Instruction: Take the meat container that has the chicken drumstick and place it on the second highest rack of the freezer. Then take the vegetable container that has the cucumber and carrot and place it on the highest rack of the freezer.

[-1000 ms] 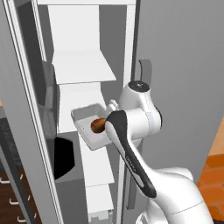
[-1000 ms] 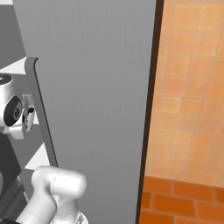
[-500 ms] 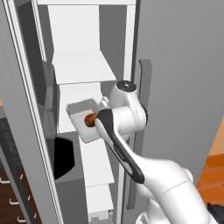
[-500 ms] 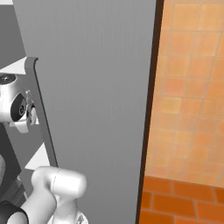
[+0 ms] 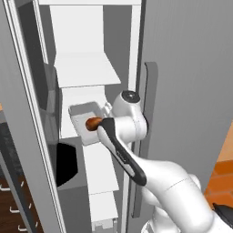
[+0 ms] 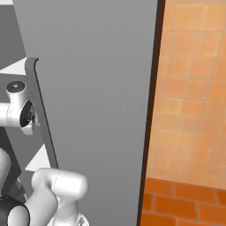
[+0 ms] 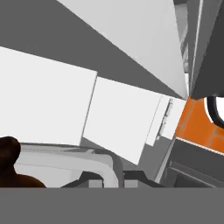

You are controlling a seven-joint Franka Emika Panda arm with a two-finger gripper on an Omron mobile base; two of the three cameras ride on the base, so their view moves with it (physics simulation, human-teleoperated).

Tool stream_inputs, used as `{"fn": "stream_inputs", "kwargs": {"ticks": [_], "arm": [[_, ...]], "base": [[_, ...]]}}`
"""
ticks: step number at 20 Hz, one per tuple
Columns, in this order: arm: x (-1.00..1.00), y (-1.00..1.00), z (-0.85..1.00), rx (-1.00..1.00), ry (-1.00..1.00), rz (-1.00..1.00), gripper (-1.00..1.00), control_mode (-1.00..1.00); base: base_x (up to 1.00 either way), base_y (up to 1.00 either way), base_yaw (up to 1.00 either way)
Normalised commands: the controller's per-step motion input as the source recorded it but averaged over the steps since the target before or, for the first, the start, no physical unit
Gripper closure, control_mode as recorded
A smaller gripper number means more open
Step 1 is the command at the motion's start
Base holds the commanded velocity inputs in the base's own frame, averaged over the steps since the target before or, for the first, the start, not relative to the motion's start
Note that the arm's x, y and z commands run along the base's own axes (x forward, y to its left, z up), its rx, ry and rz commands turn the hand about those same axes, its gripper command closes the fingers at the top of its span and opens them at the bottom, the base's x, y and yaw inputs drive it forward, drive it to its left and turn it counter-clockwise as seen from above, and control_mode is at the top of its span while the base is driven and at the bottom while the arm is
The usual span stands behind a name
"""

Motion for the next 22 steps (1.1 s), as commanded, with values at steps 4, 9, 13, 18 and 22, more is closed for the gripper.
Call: {"fn": "stream_inputs", "kwargs": {"ticks": [4,9,13,18,22], "arm": [[0.21,0.47,-0.67,0.0,0.01,-0.07,1.0,-1.0],[0.31,0.37,-0.2,0.0,-0.04,-0.14,1.0,-1.0],[0.53,0.0,0.0,0.0,0.02,-0.04,1.0,-1.0],[0.59,0.05,-0.2,0.0,0.06,0.0,1.0,-1.0],[0.32,0.15,-0.5,-0.01,0.0,-0.01,1.0,-1.0]], "base": [[0.0,0.0,0.0],[0.0,0.0,0.0],[0.0,0.0,0.0],[0.0,0.0,0.0],[0.0,0.0,0.0]]}}
